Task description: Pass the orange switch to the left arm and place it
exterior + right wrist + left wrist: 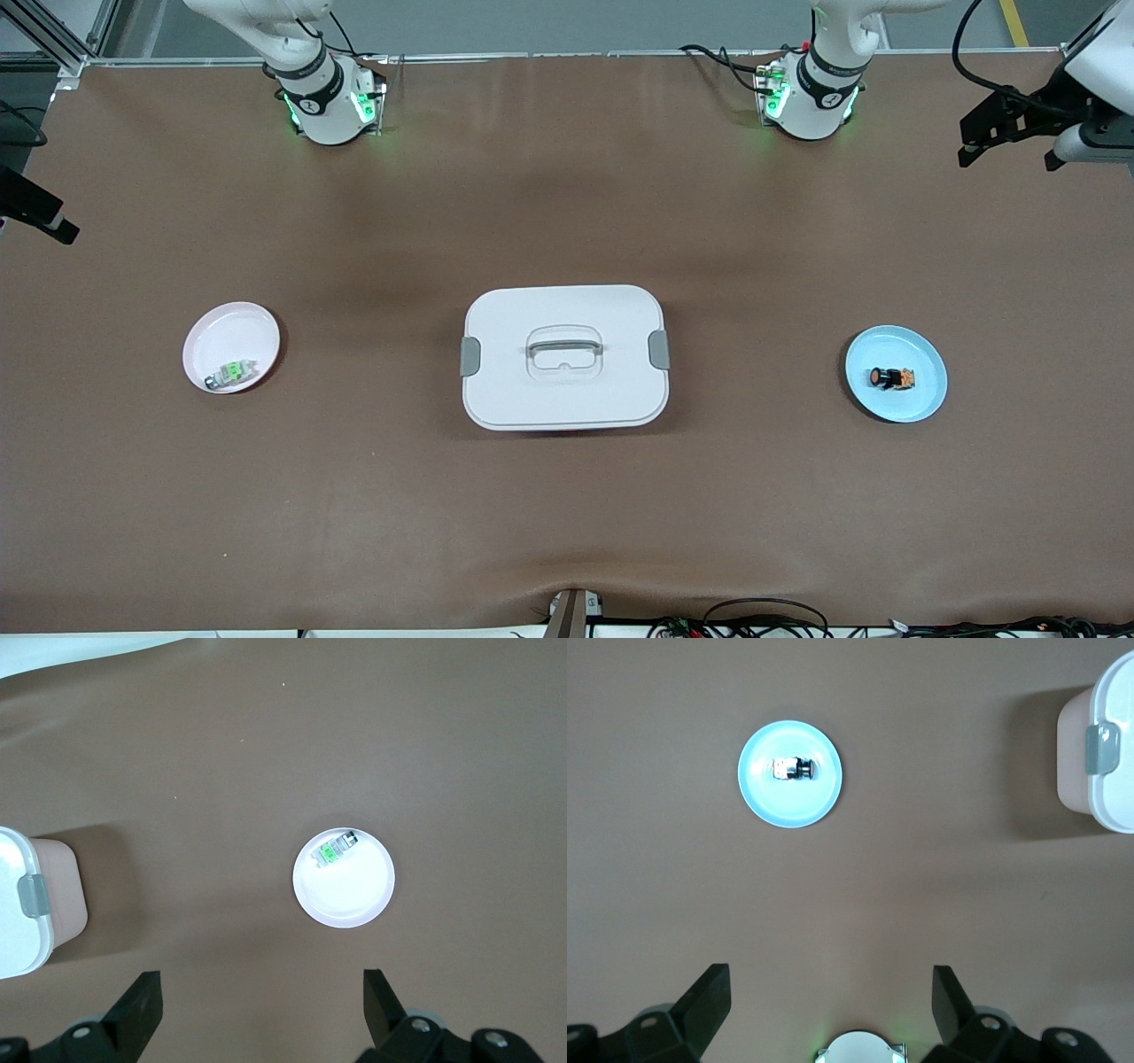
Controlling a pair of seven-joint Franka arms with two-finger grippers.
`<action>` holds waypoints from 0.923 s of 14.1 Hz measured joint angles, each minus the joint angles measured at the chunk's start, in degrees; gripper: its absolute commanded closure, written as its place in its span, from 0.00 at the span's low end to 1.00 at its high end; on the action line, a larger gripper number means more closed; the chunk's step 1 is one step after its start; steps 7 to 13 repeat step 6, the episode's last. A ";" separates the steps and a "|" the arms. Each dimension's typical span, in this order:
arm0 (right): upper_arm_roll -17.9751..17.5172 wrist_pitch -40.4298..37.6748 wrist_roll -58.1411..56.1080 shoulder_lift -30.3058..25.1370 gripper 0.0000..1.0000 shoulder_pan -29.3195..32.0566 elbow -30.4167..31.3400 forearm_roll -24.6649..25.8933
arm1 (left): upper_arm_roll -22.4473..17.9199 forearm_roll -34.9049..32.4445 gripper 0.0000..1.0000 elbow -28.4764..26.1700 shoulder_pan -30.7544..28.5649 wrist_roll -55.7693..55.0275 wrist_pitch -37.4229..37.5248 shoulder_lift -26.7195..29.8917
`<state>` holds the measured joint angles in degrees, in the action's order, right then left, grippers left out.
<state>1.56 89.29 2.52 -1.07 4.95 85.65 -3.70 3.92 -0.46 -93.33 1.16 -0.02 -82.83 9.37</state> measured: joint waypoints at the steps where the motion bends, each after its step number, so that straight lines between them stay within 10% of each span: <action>1: 0.00 0.00 0.00 0.01 0.00 0.00 0.00 0.01 | -0.01 -0.01 0.00 0.48 0.00 0.00 0.00 -0.21; 13: 0.00 -0.03 0.00 0.07 0.00 0.00 0.02 0.05 | -0.01 -0.03 0.00 1.14 0.00 0.00 0.03 -1.19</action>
